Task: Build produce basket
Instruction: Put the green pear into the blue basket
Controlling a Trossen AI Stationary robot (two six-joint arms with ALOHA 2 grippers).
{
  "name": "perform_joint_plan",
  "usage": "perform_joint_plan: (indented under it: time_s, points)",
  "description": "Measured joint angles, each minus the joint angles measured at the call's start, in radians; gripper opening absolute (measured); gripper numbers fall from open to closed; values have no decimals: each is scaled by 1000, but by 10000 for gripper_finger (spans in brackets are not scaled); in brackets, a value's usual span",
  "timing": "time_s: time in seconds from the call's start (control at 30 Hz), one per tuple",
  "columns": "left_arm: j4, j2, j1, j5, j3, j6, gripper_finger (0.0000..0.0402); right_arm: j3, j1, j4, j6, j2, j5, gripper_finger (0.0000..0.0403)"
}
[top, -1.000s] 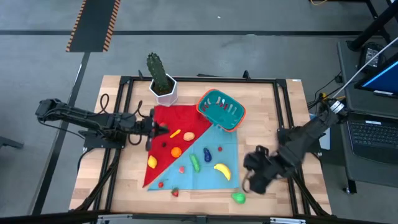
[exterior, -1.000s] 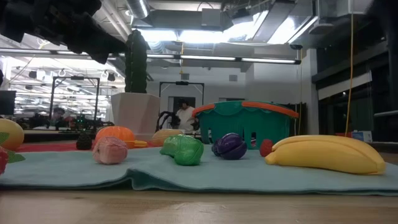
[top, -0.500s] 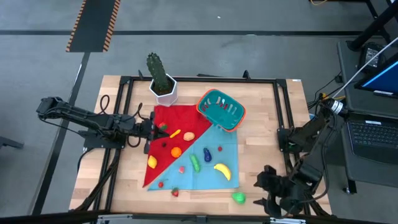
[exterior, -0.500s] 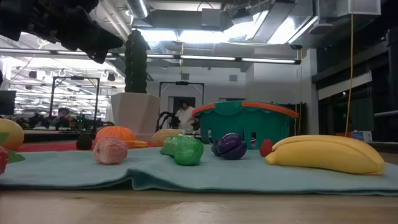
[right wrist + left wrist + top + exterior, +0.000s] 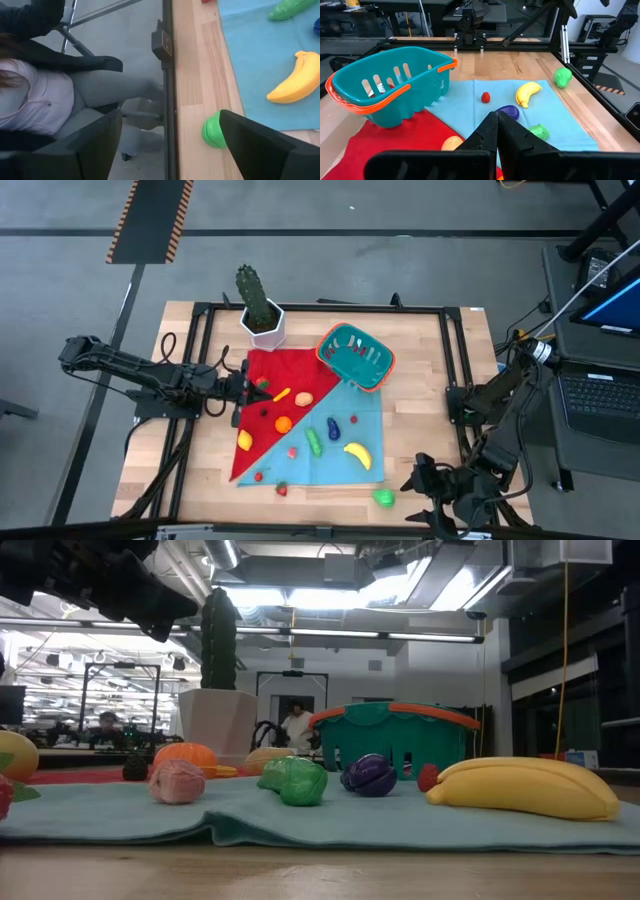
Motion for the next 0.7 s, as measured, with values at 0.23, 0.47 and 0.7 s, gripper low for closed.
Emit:
perform_joint_plan:
  time_s: [0.23, 0.47, 0.7]
  points:
    - [0, 0, 0, 0, 0, 0, 0, 0, -42, -52, 13, 56, -1, 336]
    - [-1, 0, 0, 0, 0, 0, 0, 0, -97, -56, 92, 124, -123, 336]
    - [-2, 0, 0, 0, 0, 0, 0, 0, -116, -79, 37, 189, -131, 336]
